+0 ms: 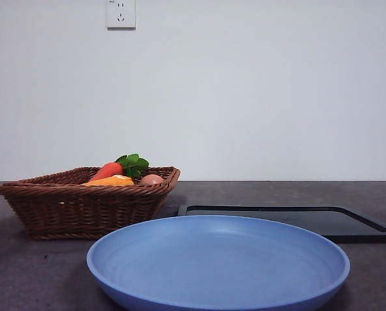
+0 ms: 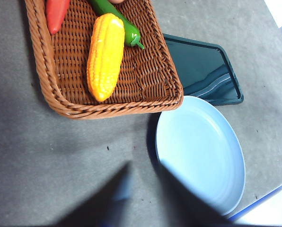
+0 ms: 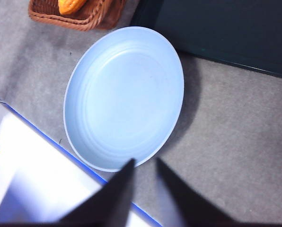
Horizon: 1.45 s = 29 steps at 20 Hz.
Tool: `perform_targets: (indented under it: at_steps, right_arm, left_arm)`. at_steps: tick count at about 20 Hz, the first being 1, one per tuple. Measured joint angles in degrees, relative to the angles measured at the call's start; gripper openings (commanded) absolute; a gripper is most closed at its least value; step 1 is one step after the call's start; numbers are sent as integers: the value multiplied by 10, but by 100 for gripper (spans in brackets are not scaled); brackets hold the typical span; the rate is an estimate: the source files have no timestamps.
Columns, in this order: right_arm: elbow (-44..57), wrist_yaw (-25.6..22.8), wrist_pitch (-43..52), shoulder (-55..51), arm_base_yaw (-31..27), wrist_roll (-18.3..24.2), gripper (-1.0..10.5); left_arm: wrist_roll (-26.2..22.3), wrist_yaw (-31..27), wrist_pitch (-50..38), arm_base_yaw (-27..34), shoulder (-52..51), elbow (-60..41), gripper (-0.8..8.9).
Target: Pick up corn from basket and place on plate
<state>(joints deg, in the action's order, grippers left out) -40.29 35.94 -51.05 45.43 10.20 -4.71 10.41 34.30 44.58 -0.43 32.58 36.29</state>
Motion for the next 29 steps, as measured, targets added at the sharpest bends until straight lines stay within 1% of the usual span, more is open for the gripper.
perform_targets:
  at_steps: [1,2,6,10,17,21,25,29]
  right_arm:
    - [0,-1,4,5,0,0,298]
    - [0,-1,10,9,0,-2,321]
    - [0,-1,51,40,0,-16,321]
    - [-1,-1,85,99,3,-22,320]
    - [-1,-3,171,240,49,-26,316]
    - [-1,-4,206,316,75,-27,309]
    - [-1,-14,231,370,95,-27,244]
    - [-1,-15,245,396,102,-27,195]
  left_arm:
    - [0,0,-1,0,0,0,401]
    - [-1,0,-1,0,0,0,436]
    - [-4,0,-2,0,4,0,436]
    - [-4,0,-2,0,8,0,436]
    - [-4,0,-19,0,12,0,432]
    - [-4,0,-19,0,12,0,432]
    - [-4,0,-19,0,12,0,431]
    - [-4,0,-19,0,12,0,430]
